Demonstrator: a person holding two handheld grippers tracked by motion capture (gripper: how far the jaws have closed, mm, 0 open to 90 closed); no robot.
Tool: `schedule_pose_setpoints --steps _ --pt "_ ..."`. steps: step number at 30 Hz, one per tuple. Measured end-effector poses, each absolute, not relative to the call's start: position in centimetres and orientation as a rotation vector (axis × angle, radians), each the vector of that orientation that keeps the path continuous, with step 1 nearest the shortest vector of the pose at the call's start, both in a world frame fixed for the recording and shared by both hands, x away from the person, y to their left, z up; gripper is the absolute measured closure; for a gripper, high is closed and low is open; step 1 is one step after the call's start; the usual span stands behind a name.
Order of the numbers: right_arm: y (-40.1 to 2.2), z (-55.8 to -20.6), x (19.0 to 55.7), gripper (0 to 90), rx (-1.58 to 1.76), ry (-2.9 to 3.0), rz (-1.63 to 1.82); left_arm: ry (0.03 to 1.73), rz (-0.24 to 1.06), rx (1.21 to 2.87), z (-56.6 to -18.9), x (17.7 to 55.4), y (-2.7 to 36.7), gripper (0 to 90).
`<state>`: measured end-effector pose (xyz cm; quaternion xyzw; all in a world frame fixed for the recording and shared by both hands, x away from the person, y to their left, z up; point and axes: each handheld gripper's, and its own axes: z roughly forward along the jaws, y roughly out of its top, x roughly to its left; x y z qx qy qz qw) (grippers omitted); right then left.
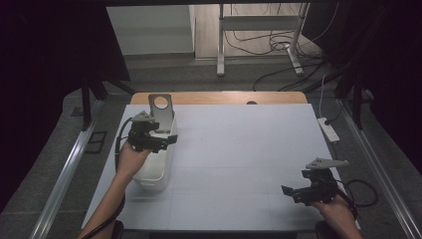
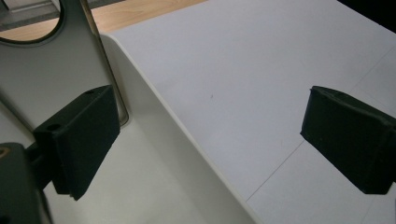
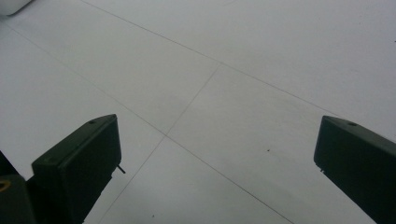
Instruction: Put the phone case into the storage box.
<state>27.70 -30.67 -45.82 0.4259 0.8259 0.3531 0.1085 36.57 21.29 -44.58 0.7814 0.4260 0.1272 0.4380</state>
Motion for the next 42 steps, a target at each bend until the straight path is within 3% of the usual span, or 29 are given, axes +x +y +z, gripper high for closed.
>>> schedule_pose_setpoints --steps 42 --pt "-30.6 -45.8 27.6 1.7 1.236 2.436 1.044 1.050 0.310 1.995 -44.9 33.4 21.1 3.1"
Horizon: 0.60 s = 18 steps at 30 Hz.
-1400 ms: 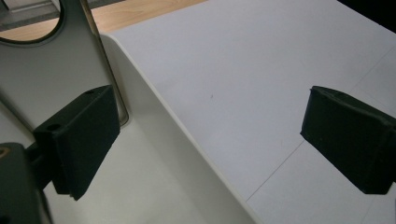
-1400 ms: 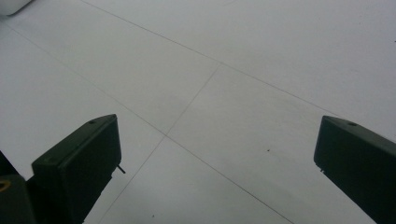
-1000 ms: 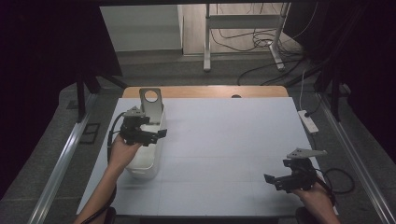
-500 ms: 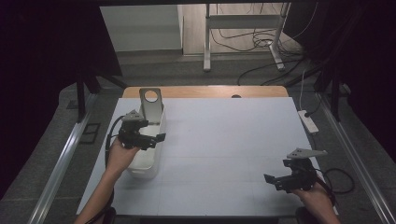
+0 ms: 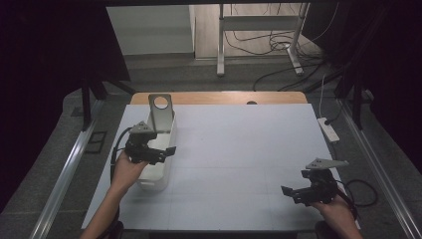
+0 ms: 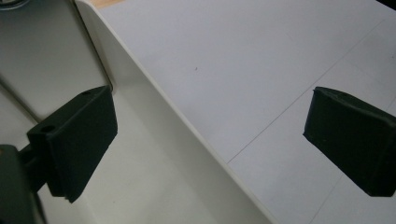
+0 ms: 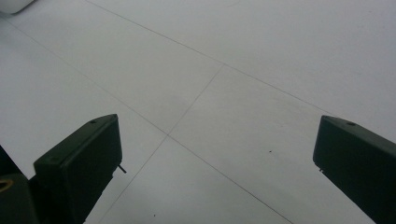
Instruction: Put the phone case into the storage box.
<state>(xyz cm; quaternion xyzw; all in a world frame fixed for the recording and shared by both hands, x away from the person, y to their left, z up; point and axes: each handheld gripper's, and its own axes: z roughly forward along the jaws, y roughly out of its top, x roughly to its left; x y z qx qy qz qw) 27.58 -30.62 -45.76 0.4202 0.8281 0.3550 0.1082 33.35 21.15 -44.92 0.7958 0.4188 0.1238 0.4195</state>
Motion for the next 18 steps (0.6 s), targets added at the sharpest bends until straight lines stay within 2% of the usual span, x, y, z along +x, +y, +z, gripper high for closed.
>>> schedule_pose_setpoints --steps 18 --pt "-30.6 -45.8 27.5 1.7 1.231 2.432 1.048 1.043 0.309 1.997 -44.9 31.8 21.1 2.7"
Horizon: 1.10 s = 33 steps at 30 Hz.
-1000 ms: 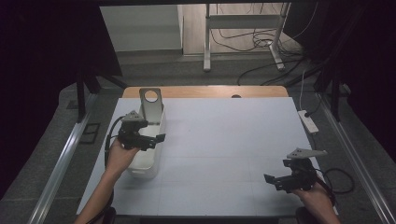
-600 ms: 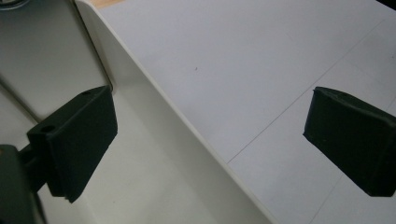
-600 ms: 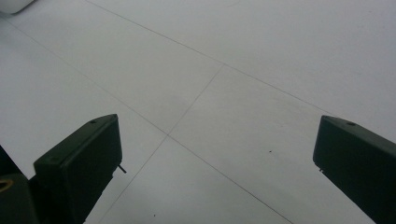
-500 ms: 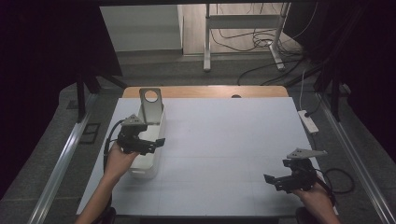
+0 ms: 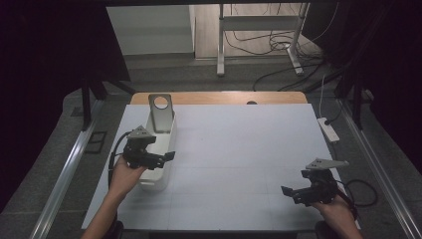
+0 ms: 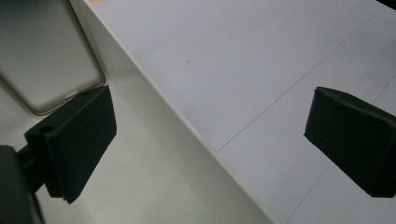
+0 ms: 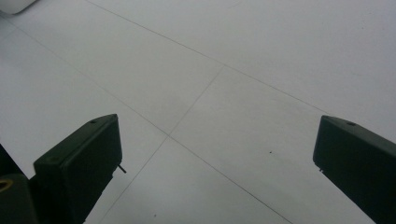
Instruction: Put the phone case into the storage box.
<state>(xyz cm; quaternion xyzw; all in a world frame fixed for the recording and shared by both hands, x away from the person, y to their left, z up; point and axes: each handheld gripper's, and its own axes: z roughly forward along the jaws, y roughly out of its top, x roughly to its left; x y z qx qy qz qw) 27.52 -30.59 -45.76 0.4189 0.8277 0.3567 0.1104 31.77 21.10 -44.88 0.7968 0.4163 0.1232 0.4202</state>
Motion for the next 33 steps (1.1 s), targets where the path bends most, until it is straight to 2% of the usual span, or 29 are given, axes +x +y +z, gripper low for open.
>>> schedule_pose_setpoints --steps 33 --pt "-30.5 -45.8 27.5 1.7 1.229 2.438 1.045 1.037 0.334 2.000 -44.8 29.0 21.4 2.4"
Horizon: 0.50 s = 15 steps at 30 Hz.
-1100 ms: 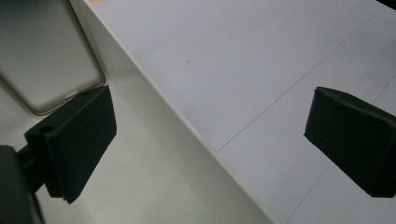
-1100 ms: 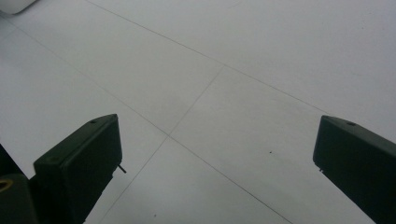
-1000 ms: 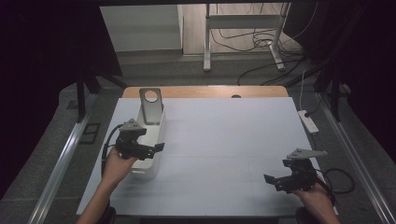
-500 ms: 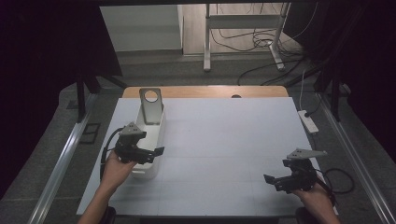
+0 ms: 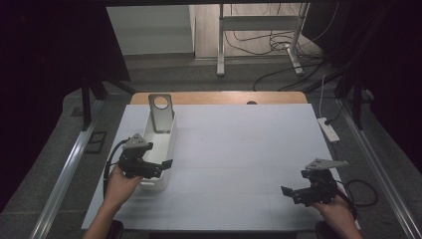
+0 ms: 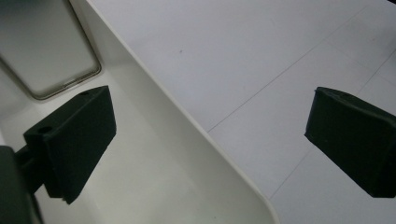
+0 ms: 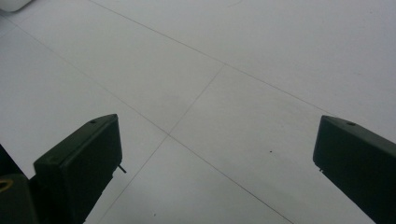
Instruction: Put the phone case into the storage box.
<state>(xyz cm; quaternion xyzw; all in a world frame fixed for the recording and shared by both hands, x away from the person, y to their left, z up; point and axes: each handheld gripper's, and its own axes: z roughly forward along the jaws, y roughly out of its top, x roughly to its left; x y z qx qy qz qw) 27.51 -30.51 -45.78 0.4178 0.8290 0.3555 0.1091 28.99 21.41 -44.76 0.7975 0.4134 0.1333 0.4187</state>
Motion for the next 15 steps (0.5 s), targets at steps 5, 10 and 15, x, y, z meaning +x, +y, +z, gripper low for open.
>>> schedule_pose_setpoints --steps 5,10,15 --pt "-30.5 -45.8 27.5 1.7 1.229 2.440 1.041 1.043 0.336 1.991 -44.8 28.5 21.7 2.4" --pt "-30.5 -45.8 27.5 1.7 1.227 2.440 1.040 1.047 0.337 1.983 -44.8 27.9 21.9 2.4" --pt "-30.5 -45.8 27.5 1.7 1.228 2.440 1.041 1.047 0.345 1.974 -44.7 27.3 22.2 2.3"
